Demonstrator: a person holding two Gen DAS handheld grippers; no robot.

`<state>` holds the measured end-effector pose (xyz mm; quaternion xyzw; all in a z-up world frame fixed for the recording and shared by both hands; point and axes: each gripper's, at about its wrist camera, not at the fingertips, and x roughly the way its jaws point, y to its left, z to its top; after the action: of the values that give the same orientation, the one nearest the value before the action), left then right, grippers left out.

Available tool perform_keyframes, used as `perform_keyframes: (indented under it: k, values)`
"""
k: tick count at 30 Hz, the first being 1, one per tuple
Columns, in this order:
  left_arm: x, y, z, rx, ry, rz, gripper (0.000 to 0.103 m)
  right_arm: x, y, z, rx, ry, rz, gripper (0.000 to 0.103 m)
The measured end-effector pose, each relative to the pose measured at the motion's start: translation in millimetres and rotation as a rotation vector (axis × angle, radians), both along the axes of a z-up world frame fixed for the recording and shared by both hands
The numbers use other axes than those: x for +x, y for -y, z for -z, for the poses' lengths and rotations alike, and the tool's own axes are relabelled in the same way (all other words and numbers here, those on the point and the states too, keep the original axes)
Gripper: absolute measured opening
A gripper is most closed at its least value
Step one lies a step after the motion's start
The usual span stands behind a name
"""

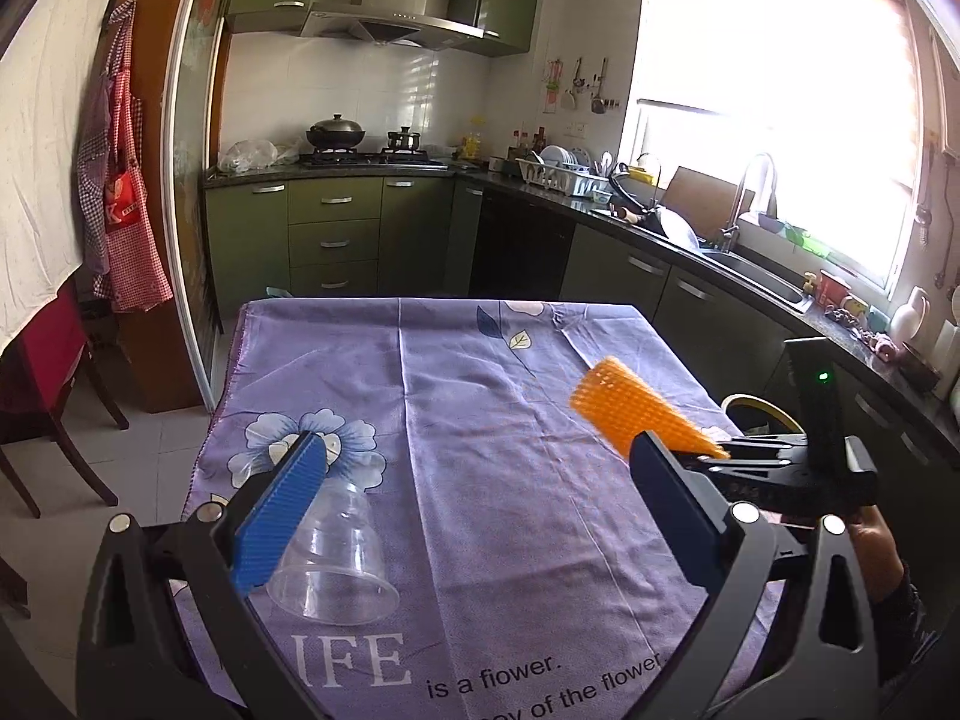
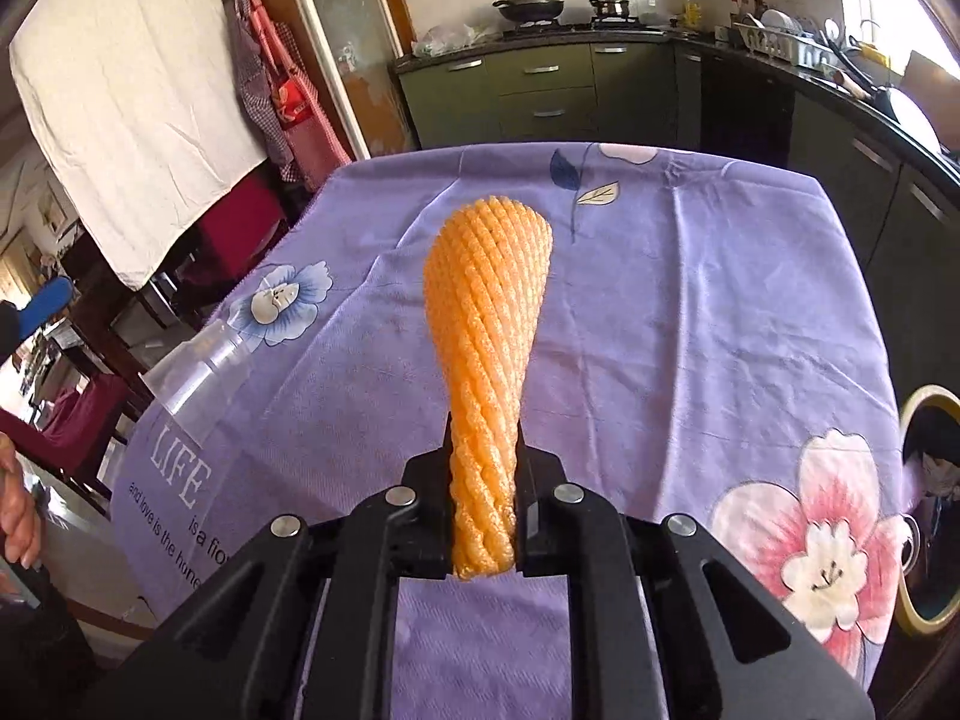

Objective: Collect trash
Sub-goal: 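Carry the foam sleeve over the trash bin and open the right gripper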

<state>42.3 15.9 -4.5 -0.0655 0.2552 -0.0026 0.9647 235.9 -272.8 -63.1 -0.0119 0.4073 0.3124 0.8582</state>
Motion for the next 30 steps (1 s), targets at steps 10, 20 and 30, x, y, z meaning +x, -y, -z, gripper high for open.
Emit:
perform_keyframes:
  k: [10,20,30]
  values:
    - [12,25,6,-0.001,-0.015,0.056,0.096,40,211,8,-0.131,-0.039,0.515,0.015]
    - [19,37,5,0.028,-0.031,0.066,0.096,104,308,75,-0.238,-0.145,0.747,0.058]
    - [16,27,17,0.049,-0.063,0.079,0.096,47,273,32,-0.22,0.033,0.747,0.073]
